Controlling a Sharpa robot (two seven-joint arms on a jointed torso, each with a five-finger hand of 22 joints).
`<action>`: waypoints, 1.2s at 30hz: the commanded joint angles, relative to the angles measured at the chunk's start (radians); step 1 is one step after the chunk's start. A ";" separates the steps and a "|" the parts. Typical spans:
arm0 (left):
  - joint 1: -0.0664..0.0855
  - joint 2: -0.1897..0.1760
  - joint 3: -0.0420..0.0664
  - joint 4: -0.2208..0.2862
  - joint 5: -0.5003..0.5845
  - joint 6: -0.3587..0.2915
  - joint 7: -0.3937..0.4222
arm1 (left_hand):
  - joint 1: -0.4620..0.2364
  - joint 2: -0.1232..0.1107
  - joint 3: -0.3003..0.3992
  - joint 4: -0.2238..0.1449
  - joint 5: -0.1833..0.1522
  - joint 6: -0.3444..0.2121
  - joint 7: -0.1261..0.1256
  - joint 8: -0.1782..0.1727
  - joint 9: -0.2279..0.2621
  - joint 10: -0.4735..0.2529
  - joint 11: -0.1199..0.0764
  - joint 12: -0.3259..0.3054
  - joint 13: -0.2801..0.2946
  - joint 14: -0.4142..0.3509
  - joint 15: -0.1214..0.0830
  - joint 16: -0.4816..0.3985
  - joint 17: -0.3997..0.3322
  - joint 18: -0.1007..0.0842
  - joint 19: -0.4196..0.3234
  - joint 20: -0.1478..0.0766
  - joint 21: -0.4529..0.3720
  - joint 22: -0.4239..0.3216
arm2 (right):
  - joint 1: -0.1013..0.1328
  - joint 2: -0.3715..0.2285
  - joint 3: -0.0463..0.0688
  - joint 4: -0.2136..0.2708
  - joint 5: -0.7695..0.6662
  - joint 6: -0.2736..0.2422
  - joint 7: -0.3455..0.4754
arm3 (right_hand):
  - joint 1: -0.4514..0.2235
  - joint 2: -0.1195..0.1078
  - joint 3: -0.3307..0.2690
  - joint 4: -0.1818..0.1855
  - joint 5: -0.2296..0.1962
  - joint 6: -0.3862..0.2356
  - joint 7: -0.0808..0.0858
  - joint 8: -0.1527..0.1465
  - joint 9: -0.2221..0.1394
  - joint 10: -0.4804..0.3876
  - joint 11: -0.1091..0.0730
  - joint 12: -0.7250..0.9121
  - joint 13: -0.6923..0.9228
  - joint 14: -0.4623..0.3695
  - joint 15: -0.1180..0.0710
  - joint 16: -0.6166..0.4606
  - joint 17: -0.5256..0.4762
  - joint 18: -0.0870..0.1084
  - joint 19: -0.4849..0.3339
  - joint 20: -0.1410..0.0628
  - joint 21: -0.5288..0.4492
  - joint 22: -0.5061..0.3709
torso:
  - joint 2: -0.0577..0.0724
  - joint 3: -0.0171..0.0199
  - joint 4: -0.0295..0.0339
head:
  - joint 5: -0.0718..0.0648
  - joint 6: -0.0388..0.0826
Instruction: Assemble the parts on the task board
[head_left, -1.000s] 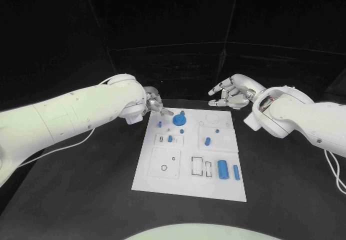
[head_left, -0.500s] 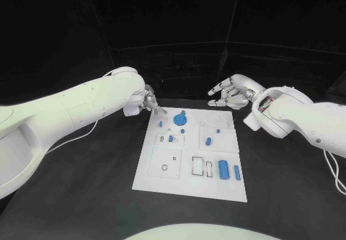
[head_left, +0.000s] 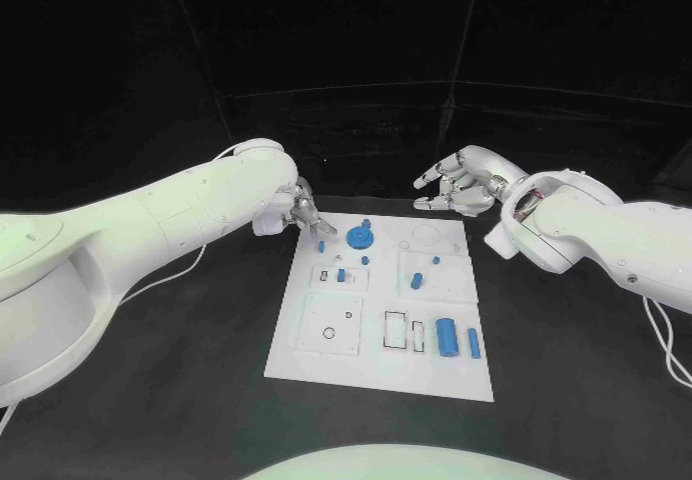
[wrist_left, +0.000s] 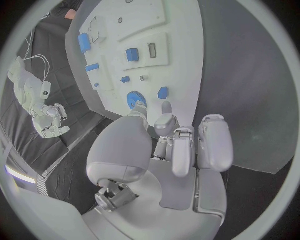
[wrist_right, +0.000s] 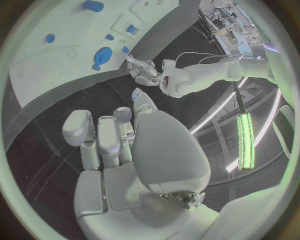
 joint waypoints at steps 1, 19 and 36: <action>-0.004 0.008 0.000 -0.014 -0.010 0.032 0.011 | -0.002 0.012 -0.006 0.000 0.005 0.007 0.000 -0.005 -0.001 0.004 0.004 0.004 0.001 0.106 0.004 0.003 0.263 0.002 0.001 0.006 0.000 0.002 | 0.002 0.002 0.001 0.000 0.003 0.005 0.011 | -0.009 0.002 -0.002 0.006 0.005 -0.005 -0.002 0.007 -0.001 0.000 -0.003 0.005 -0.001 0.008 -0.004 -0.003 0.001 0.020 0.003 -0.005 -0.006 -0.001 | 0.000 0.0000 0.0006 | 0.000 -0.001; -0.023 0.034 -0.001 -0.060 -0.032 0.019 0.011 | 0.016 0.021 -0.013 -0.009 0.005 0.020 -0.003 -0.003 -0.007 0.007 0.002 0.009 0.005 0.106 0.002 0.003 0.263 0.001 0.003 0.004 0.003 0.007 | 0.002 0.005 0.001 -0.002 0.003 0.005 0.012 | -0.010 0.003 -0.002 0.006 0.007 -0.006 -0.002 0.007 -0.001 0.000 -0.003 0.006 0.000 0.009 -0.004 -0.003 0.002 0.020 0.004 -0.005 -0.005 0.000 | -0.001 0.0009 0.0004 | -0.001 -0.005; -0.027 0.048 -0.001 -0.073 -0.032 0.032 0.015 | 0.042 0.036 -0.017 -0.024 0.006 0.024 -0.004 -0.005 -0.014 0.007 0.001 0.010 0.003 0.106 0.001 0.003 0.263 0.001 0.003 0.003 0.002 0.008 | 0.002 0.008 0.001 -0.003 0.003 0.007 0.012 | -0.009 0.004 -0.001 0.006 0.009 -0.006 -0.002 0.007 -0.001 0.001 -0.003 0.008 0.001 0.009 -0.004 -0.003 0.003 0.020 0.004 -0.005 -0.006 0.000 | -0.002 0.0011 0.0009 | -0.002 -0.007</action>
